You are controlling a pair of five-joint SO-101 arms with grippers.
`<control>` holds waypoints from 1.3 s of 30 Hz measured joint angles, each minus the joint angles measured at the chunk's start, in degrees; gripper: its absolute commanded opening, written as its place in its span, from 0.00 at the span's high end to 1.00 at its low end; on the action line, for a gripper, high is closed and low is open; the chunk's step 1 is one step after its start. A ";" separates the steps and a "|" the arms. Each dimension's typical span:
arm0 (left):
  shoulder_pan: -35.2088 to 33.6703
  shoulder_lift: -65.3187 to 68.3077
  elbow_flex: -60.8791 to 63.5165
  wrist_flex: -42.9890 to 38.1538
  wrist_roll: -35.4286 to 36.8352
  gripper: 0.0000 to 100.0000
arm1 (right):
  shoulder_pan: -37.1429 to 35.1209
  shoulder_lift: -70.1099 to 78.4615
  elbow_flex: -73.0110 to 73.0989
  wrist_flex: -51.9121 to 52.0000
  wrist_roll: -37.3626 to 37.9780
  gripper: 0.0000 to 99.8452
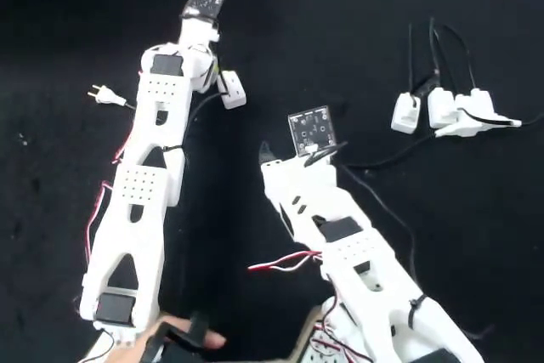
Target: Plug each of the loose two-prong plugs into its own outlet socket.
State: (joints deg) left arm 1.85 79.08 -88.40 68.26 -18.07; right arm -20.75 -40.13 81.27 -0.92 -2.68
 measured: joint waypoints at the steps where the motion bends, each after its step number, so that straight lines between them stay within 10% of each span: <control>1: 0.00 0.00 -0.09 1.41 -0.70 0.83 | 0.00 0.00 0.00 0.00 0.00 0.75; 24: -3.08 -2.20 -5.27 29.45 0.00 0.84 | 9.58 1.67 -8.70 0.00 -6.24 0.75; 33: -8.44 -2.55 -5.19 32.00 0.18 0.88 | 11.34 30.07 -37.80 0.00 -6.59 1.00; 39: -10.64 -2.55 -5.19 32.00 1.14 0.88 | 18.02 54.33 -61.36 0.00 -6.59 0.99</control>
State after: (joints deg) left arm -8.79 76.53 -93.58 100.26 -16.92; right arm -2.73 14.20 19.91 -0.92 -9.27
